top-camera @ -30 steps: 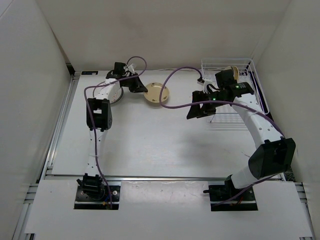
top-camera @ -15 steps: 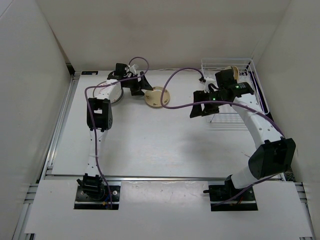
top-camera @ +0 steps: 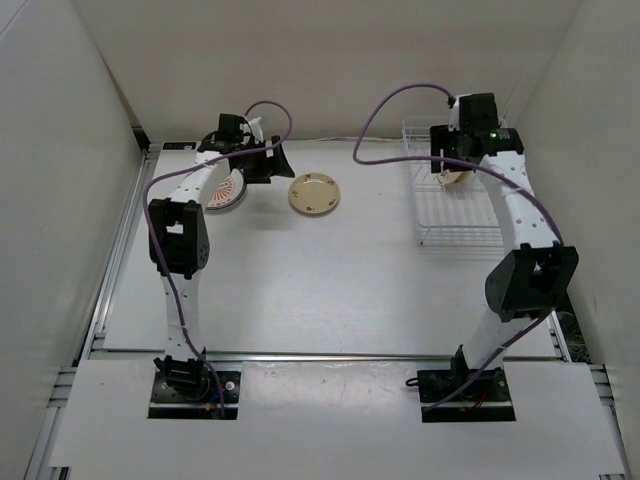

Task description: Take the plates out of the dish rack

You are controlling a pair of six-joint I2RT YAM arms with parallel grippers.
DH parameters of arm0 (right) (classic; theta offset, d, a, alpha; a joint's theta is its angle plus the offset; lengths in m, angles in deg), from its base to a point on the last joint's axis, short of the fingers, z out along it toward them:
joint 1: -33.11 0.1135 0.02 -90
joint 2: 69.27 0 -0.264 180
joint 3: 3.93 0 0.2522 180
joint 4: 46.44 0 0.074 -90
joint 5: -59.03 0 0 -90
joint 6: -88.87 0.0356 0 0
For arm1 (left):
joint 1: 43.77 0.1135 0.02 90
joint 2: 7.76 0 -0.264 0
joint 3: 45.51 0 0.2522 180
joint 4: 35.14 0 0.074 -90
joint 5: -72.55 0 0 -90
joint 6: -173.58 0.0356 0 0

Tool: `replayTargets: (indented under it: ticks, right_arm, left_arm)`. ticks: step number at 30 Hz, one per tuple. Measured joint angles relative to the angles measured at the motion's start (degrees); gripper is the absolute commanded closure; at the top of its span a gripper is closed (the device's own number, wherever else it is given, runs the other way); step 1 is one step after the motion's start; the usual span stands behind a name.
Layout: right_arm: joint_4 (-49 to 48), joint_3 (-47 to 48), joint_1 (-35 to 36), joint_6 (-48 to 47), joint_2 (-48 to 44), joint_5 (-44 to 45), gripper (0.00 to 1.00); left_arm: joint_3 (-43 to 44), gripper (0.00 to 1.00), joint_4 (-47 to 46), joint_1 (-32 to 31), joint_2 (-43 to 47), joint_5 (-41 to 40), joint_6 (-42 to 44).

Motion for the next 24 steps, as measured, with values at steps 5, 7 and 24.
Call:
replayTargets:
  ticks: [5,7,24]
  right_arm:
    - [-0.11,10.25,-5.90,-0.98,8.57,-1.44,0.31]
    - [0.07,14.69,-7.80,-1.62,12.31,-2.82,0.31]
    - [0.00,32.24,-9.29,-5.49,32.00,-4.63,0.34]
  left_arm:
    - [-7.45,0.01,0.22,-0.55,15.28,1.60,2.10]
    - [-10.12,0.01,0.11,-0.68,20.87,2.99,2.89]
    - [-23.19,0.01,3.37,-0.85,31.23,5.60,7.93]
